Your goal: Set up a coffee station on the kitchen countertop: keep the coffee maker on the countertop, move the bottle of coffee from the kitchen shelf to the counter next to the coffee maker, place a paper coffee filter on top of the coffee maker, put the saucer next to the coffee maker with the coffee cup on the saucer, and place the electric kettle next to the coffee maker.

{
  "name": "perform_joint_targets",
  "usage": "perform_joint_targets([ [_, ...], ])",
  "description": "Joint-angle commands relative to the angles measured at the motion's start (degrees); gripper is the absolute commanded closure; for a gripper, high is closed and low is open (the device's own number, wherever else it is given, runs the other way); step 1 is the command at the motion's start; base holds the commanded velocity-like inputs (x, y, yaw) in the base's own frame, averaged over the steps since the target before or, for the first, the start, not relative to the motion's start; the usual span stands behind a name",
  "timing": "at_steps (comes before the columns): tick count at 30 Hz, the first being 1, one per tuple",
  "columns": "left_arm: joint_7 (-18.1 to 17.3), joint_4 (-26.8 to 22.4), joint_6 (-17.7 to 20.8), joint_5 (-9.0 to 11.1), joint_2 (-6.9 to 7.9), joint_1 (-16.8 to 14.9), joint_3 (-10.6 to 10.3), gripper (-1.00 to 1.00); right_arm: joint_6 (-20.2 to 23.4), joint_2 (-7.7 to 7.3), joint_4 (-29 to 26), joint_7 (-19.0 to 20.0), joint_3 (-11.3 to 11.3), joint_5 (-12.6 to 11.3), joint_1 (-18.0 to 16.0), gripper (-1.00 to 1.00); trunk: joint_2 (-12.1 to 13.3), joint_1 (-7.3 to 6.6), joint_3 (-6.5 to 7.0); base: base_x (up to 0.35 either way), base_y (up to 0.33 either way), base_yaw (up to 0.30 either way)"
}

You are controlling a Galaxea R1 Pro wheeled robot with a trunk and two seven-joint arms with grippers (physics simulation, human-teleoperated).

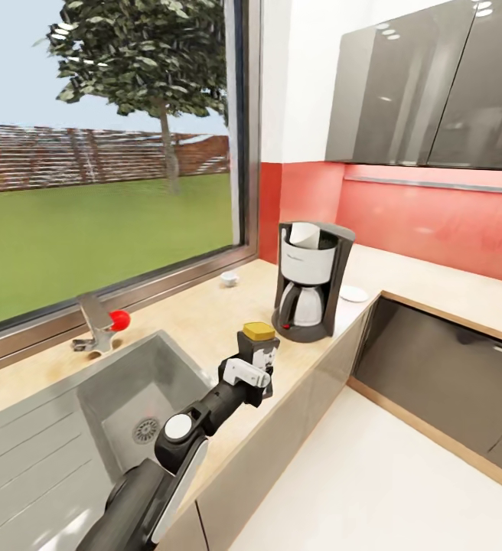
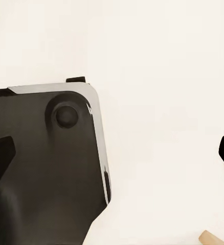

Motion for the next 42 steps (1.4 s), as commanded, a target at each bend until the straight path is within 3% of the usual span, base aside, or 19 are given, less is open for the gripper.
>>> perform_joint_targets([
  [1,0.0,-0.1,0.4,0.4,-0.02,0.0,0.1,1.0,-0.2,0.01,0.0,-0.1,-0.3,0.6,0.0,-1.0,-0.1,0.04,-0.12,0.028,-0.023,0.0],
  [4,0.5,-0.1,0.4,0.4,-0.02,0.0,0.1,1.0,-0.2,-0.17,0.0,0.0,-0.3,0.6,0.0,-1.0,-0.1,0.04,-0.12,0.014,-0.011,0.0],
  [6,3.2,1.0,0.2,0.5,-0.08,-0.1,0.1,1.0,-0.2,-0.38,0.0,0.2,-0.3,0.6,0.0,-1.0,-0.1,0.04,-0.12,0.004,-0.003,0.0],
  [7,5.0,3.4,-0.9,0.5,-0.27,-0.4,0.1,1.0,-0.2,-0.44,0.0,0.2,-0.3,0.6,0.0,-1.0,-0.1,0.04,-0.12,0.001,-0.001,0.0],
  [8,9.9,11.3,-6.7,0.5,-0.58,-1.6,0.1,1.0,-0.2,-0.4,0.0,0.2,0.0,0.8,0.0,-1.0,-0.1,0.04,-0.12,0.0,0.0,0.0],
  [10,13.9,14.9,-9.2,0.7,-0.67,-4.0,0.1,1.0,-0.2,-0.39,0.0,0.2,0.0,0.7,0.0,-1.0,-0.1,0.04,-0.12,0.0,0.0,0.0],
  [17,19.2,25.2,-11.1,1.3,-1.18,-13.2,0.3,1.0,-0.1,-0.4,0.0,0.1,-0.1,0.7,0.0,-1.0,-0.1,0.04,-0.12,0.0,0.0,0.0],
  [18,21.6,29.8,-14.0,1.7,-1.33,-15.7,0.3,1.0,-0.1,-0.41,0.1,0.2,-0.1,0.7,0.0,-1.0,-0.1,0.04,-0.12,0.0,0.0,0.0],
  [21,23.8,34.4,-17.7,2.9,-1.46,-17.9,0.3,1.0,-0.2,-0.41,0.1,0.2,-0.1,0.7,0.0,-1.0,-0.1,0.04,-0.12,0.0,0.0,0.0],
  [22,25.3,38.3,-20.9,4.2,-1.6,-18.9,0.3,1.0,-0.2,-0.41,0.1,0.2,0.0,0.7,0.0,-1.0,-0.1,0.04,-0.12,0.0,0.0,0.0],
  [24,26.1,41.2,-24.9,5.3,-1.7,-19.3,0.3,1.0,-0.2,-0.41,0.1,0.2,0.0,0.7,0.0,-1.0,-0.1,0.04,-0.12,0.0,0.0,0.0],
  [29,28.7,43.3,-29.3,6.1,-2.37,-19.2,0.2,1.0,-0.2,-0.38,0.2,0.1,0.0,0.7,0.0,-1.0,-0.1,0.04,-0.12,0.0,0.0,0.0],
  [42,30.0,43.7,-29.9,6.0,-2.39,-18.8,0.2,1.0,-0.2,-0.41,0.2,0.0,0.1,0.8,0.0,-1.0,-0.1,0.04,-0.12,0.089,-0.178,0.0],
])
